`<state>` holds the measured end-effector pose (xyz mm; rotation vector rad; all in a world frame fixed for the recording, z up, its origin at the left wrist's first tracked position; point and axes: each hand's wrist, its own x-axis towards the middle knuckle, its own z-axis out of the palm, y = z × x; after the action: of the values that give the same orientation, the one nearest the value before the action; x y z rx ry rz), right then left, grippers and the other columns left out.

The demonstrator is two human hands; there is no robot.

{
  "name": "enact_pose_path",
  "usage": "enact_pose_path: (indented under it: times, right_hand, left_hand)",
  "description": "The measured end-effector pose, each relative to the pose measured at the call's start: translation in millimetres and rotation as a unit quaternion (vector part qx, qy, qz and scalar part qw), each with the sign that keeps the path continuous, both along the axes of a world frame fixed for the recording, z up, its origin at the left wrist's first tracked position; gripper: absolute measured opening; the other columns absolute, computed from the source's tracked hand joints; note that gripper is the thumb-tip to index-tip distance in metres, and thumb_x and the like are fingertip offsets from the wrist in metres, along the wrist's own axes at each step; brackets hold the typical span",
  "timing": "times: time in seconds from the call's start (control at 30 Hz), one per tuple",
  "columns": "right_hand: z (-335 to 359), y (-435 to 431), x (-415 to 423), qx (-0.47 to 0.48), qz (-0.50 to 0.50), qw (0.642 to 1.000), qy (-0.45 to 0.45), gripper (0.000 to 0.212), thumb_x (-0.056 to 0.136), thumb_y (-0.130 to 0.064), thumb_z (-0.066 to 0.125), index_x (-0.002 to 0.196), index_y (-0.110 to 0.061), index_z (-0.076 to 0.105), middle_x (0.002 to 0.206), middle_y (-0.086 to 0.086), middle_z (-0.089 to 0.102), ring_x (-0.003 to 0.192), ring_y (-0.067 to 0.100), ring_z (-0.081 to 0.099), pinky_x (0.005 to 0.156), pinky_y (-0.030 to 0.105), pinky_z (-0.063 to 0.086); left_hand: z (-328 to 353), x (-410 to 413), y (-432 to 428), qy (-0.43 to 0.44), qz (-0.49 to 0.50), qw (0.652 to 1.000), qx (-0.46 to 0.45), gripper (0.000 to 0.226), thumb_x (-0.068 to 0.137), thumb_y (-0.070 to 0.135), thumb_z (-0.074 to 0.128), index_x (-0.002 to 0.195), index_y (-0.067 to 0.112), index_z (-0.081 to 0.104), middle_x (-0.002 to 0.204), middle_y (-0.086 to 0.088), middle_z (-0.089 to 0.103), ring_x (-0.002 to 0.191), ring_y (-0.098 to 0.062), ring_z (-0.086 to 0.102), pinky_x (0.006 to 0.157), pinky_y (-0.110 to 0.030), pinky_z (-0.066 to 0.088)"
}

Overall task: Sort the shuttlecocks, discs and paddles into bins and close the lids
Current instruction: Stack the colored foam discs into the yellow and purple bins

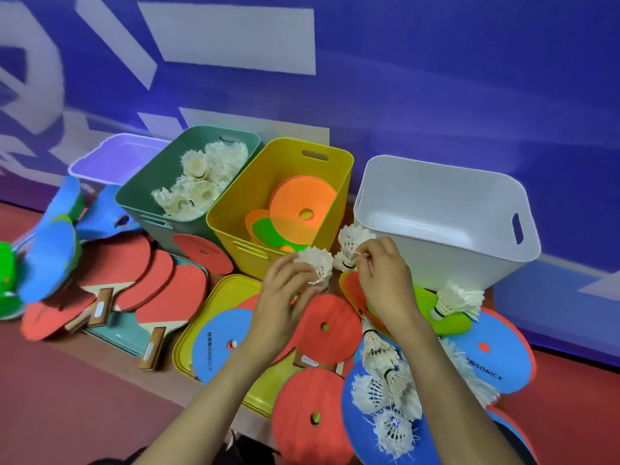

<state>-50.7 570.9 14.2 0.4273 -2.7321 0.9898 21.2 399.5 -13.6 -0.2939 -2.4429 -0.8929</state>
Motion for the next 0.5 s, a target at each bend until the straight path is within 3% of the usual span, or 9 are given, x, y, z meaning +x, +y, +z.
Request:
enact_pose_path:
  times: [0.13,0.27,0.5]
  right_hand:
    - [27.5,-37.6,-6.9,-0.048,0.028,0.996,0.065,0.009,0.088,-0.007,0.055,0.094,-0.009,0.063,0.100,0.006,0.055,0.090,0.024,0.058,0.076,0.034,0.046]
    - [38.5,-87.3,-25.5,-0.076,0.046,0.990,0.110,0.010,0.085,-0.005,0.058,0.093,-0.009,0.062,0.099,0.006,0.056,0.093,0.017,0.054,0.079,0.027,0.041]
    - [48.2,-216.0,-76.9,-0.115,0.068,0.986,0.103,0.011,0.086,-0.001,0.057,0.092,-0.008,0.063,0.097,0.006,0.057,0.089,0.011,0.051,0.078,0.022,0.040]
  left_hand:
    - [30.1,-16.5,-32.3,0.064,0.049,0.997,0.008,0.021,0.093,0.022,0.052,0.102,0.011,0.067,0.116,-0.003,0.061,0.129,-0.024,0.041,0.109,-0.030,0.031]
    - [52.8,-41.2,-92.8,0.125,0.124,0.984,0.016,0.018,0.089,0.021,0.058,0.098,0.010,0.068,0.107,-0.006,0.064,0.122,-0.027,0.047,0.104,-0.034,0.036]
    - [61.9,-87.9,-239.6,0.078,0.214,0.972,0.051,0.013,0.083,0.014,0.066,0.091,0.005,0.071,0.095,-0.006,0.066,0.109,-0.025,0.055,0.097,-0.035,0.040]
